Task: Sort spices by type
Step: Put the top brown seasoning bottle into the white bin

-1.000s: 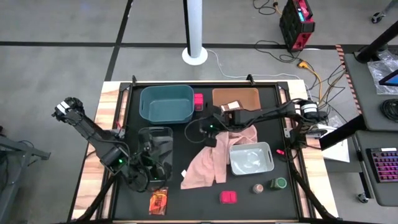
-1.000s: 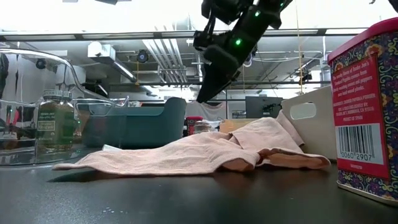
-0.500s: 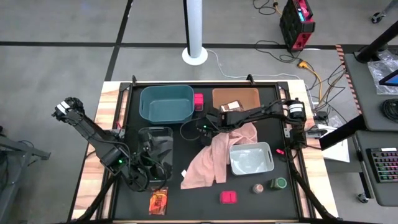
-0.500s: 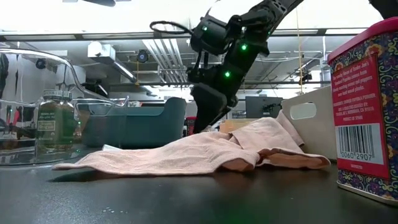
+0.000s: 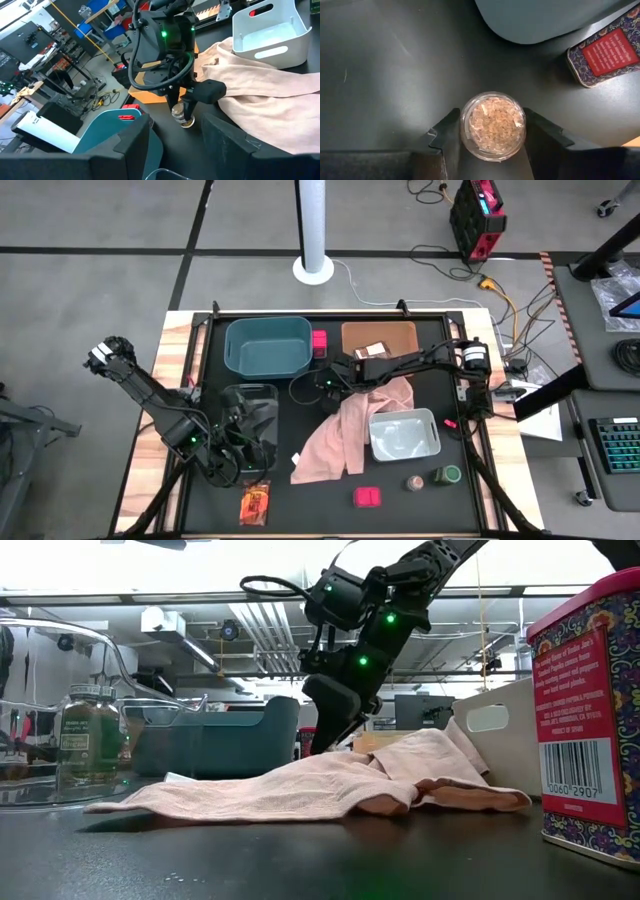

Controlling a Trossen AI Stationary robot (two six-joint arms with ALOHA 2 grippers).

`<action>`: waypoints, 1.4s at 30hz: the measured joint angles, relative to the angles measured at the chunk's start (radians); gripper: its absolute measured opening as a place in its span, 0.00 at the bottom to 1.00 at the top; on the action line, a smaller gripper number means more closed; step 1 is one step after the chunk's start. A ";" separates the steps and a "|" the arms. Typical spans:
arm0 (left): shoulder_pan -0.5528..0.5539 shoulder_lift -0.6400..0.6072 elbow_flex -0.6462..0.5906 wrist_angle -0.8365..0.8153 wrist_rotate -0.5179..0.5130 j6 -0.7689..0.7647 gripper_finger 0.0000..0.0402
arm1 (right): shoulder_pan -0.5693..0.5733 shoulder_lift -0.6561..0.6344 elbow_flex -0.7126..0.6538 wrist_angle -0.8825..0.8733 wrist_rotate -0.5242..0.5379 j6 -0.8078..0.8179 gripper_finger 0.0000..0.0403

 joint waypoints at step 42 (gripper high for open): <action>0.000 0.001 0.000 0.009 0.000 -0.023 0.41 | 0.495 -0.653 -0.249 -0.470 -0.018 0.468 0.41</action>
